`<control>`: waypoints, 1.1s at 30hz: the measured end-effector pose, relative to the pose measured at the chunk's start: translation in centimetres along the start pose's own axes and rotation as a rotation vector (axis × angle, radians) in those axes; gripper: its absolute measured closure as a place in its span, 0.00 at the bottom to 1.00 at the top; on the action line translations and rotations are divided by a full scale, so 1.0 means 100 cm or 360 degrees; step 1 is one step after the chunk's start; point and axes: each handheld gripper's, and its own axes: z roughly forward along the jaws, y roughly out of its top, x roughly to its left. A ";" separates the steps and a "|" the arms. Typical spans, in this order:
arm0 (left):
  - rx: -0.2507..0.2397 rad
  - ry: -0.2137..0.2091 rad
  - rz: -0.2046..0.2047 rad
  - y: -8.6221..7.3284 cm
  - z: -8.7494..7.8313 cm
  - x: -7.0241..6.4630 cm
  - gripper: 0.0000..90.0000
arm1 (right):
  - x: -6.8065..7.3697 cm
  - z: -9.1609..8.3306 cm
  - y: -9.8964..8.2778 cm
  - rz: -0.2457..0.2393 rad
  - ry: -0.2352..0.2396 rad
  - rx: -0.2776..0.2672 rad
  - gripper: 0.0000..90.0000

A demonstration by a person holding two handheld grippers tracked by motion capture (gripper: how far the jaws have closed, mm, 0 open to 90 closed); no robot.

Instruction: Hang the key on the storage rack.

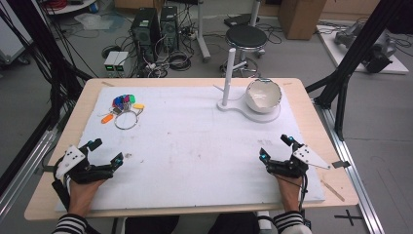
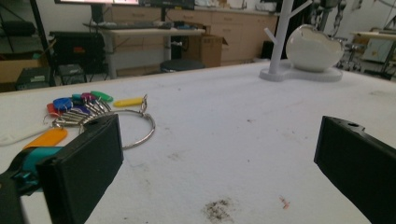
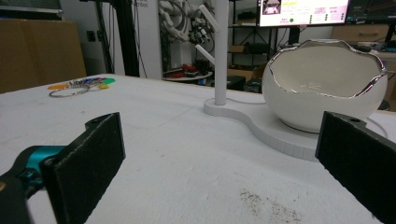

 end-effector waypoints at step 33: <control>0.0786 -0.0240 0.0341 0.143 0.099 0.036 0.02 | 0.001 -0.001 0.000 0.0010 0.0005 -0.0002 0.01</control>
